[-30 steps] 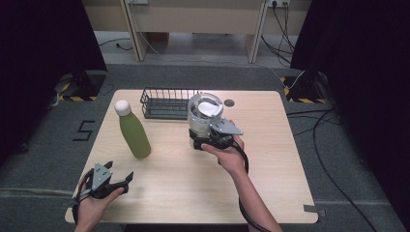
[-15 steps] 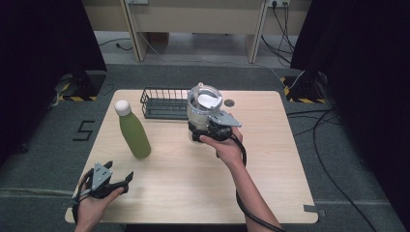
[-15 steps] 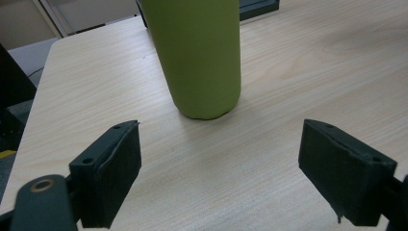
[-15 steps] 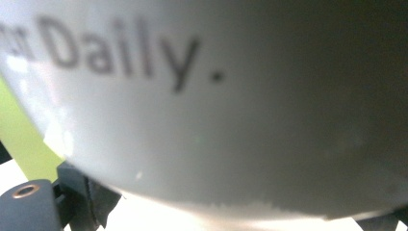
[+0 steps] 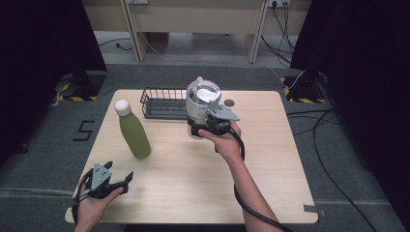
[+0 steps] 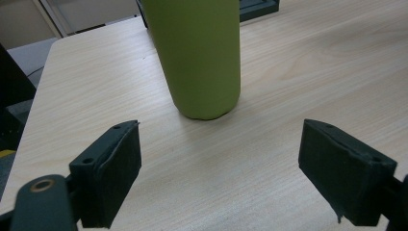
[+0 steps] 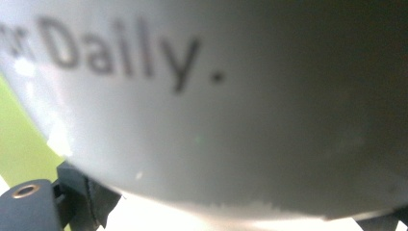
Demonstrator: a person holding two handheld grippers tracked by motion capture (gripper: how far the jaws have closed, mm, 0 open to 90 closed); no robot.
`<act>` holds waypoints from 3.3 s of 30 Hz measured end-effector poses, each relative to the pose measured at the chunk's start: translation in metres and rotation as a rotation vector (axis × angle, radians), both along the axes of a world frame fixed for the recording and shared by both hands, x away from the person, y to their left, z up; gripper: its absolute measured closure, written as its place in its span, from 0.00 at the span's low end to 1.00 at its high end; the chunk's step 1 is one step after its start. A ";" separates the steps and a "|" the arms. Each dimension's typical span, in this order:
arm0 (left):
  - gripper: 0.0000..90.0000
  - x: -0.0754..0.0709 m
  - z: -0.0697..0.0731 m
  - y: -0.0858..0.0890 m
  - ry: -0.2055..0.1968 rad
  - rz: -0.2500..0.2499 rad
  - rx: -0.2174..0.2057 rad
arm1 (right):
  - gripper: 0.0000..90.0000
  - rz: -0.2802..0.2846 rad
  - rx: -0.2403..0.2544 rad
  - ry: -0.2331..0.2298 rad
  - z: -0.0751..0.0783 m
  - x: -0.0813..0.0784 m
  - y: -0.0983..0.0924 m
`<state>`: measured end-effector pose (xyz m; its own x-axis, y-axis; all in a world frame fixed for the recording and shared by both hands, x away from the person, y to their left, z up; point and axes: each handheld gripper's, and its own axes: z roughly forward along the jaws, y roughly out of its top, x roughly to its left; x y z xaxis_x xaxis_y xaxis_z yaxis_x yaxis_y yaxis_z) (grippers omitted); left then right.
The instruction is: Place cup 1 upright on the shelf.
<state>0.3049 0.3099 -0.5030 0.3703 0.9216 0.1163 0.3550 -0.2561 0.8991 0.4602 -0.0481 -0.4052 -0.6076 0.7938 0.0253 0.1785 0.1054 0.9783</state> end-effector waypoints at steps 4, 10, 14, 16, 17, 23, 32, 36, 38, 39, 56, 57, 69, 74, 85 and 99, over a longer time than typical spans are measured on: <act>0.16 0.000 0.000 0.000 -0.001 0.000 -0.002 | 0.11 -0.009 0.001 0.000 0.002 0.003 -0.001; 0.16 0.000 0.000 -0.001 -0.003 0.000 -0.003 | 0.11 -0.019 0.004 -0.009 0.006 0.009 0.001; 0.16 0.000 0.000 -0.001 -0.001 -0.002 -0.003 | 0.11 -0.019 0.011 -0.013 0.010 0.014 0.003; 0.16 0.000 -0.001 -0.002 0.000 -0.002 -0.005 | 0.11 -0.018 0.013 -0.014 0.010 0.014 0.003; 0.16 0.000 -0.001 -0.002 0.000 -0.002 -0.005 | 0.11 -0.019 0.016 -0.014 0.011 0.015 0.004; 0.16 -0.001 -0.001 -0.003 0.001 -0.008 -0.006 | 0.11 -0.023 0.020 -0.021 0.015 0.020 0.006; 0.16 0.000 -0.001 -0.003 -0.001 -0.005 -0.007 | 0.11 -0.033 0.028 -0.024 0.019 0.026 0.009; 0.16 0.000 -0.001 -0.003 0.005 -0.007 -0.006 | 0.11 -0.039 0.034 -0.028 0.020 0.030 0.010; 0.16 0.000 -0.001 -0.003 0.002 -0.004 -0.007 | 0.11 -0.041 0.036 -0.026 0.021 0.032 0.011; 0.16 0.000 -0.001 -0.002 0.002 -0.003 -0.007 | 0.11 -0.039 0.039 -0.024 0.022 0.032 0.011; 0.16 0.001 -0.002 -0.002 0.003 0.001 -0.012 | 0.11 -0.055 0.047 -0.028 0.030 0.048 0.016; 0.16 0.001 -0.002 -0.002 0.004 0.001 -0.011 | 0.11 -0.057 0.054 -0.027 0.030 0.049 0.016; 0.16 0.002 -0.003 -0.004 0.008 -0.003 -0.011 | 0.11 -0.057 0.058 -0.031 0.037 0.059 0.018; 0.16 0.002 -0.003 -0.004 0.008 -0.001 -0.013 | 0.11 -0.059 0.062 -0.029 0.039 0.064 0.020; 0.16 0.002 -0.003 -0.005 0.009 -0.004 -0.015 | 0.11 -0.069 0.091 -0.027 0.044 0.076 0.023; 0.16 0.001 -0.004 -0.006 0.012 -0.004 -0.018 | 0.11 -0.078 0.098 -0.020 0.048 0.091 0.029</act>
